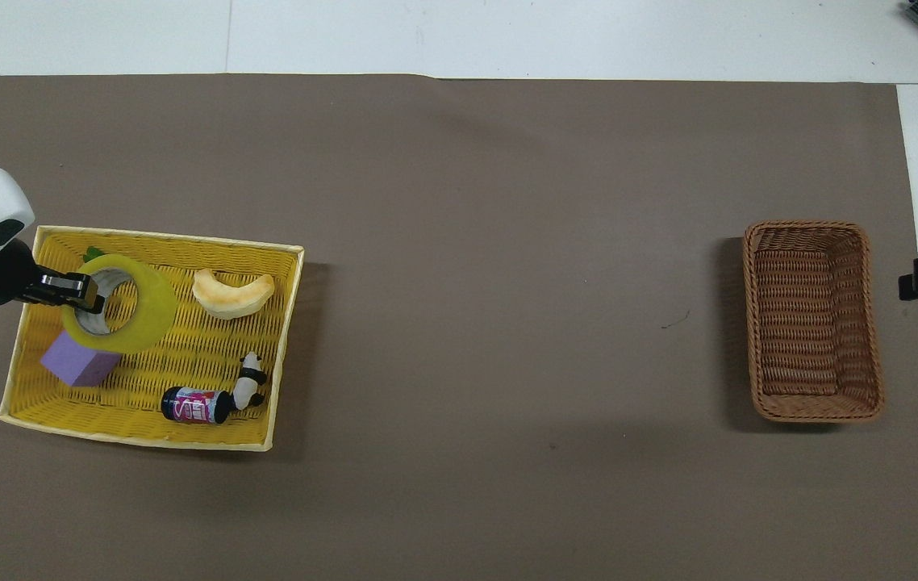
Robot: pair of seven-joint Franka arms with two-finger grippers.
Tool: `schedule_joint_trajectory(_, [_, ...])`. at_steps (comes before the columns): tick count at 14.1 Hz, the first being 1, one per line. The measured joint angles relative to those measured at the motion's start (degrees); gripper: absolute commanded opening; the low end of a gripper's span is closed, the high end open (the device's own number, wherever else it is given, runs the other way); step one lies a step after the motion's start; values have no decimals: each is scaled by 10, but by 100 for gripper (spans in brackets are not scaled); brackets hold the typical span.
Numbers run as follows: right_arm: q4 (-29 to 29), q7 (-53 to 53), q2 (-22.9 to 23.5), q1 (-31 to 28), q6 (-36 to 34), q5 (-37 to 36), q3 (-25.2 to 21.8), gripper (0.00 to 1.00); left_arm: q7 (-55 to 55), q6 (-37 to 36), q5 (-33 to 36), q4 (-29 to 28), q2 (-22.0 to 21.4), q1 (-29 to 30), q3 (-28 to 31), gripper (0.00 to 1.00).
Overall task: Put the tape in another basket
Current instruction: 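Grasp the tape roll with the left gripper and lift it, then carry the tape toward the middle while the right gripper reaches it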
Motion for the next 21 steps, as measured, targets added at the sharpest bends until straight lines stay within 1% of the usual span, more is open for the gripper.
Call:
schedule_joint_trajectory(1, [-13,9,1,13,19,16,1,100,-16,0,-15,0,0,-20,-2,0])
schedule_joint_trajectory(4, [-32,54,9,46,45,60,3,100,-32,3,-78,-1,0,-67,-4,0])
schedule_joint_trajectory(7, [-44,112,29,81,63,116,4,100,-35,36,-149,-16,-8,-110,-4,0])
schedule_joint_trajectory(10, [-54,171,47,95,104,215,4,100,-39,66,-226,-37,-13,-142,-5,0])
schedule_joint_trajectory(12, [-74,179,53,95,133,283,3,100,-39,108,-276,-57,-13,-169,-4,0])
schedule_joint_trajectory(15, [-112,179,54,109,177,350,3,100,-42,179,-342,-83,-11,-224,-5,0])
schedule_joint_trajectory(18, [-147,181,54,145,229,374,4,100,-80,250,-377,-87,-5,-273,-5,0])
schedule_joint_trajectory(21, [-168,175,43,151,233,378,4,100,-109,295,-398,-87,-5,-299,-5,0])
